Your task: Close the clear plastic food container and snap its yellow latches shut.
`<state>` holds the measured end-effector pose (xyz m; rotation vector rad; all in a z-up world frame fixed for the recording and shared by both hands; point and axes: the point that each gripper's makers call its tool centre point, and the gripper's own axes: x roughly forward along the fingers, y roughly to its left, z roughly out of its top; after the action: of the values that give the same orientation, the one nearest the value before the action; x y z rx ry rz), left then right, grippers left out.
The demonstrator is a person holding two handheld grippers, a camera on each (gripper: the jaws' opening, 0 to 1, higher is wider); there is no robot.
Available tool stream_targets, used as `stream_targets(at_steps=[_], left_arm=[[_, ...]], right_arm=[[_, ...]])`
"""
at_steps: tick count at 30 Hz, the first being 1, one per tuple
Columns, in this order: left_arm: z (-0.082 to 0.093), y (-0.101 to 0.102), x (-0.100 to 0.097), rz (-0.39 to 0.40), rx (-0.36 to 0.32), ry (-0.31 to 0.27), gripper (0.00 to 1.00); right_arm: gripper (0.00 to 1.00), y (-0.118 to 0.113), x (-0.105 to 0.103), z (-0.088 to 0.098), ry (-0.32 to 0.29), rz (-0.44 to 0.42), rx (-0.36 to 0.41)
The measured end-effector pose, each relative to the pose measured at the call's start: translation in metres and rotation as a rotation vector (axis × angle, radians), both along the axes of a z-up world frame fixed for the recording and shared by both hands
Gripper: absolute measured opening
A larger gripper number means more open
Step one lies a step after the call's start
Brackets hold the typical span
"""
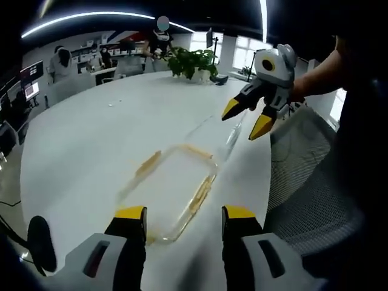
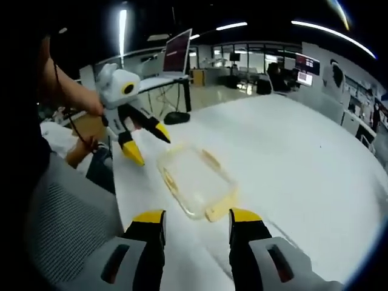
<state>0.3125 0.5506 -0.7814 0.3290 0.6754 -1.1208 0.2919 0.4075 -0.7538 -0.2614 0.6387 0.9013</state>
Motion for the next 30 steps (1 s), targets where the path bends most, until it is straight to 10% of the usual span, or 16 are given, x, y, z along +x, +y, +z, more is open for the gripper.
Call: stream_targets(at_steps=[30], left_arm=[[-0.016,0.032,0.022,-0.149,0.143,-0.043,0.53]], right_arm=[[0.42,0.007,0.023,-0.025,0.017,0.131,-0.226]])
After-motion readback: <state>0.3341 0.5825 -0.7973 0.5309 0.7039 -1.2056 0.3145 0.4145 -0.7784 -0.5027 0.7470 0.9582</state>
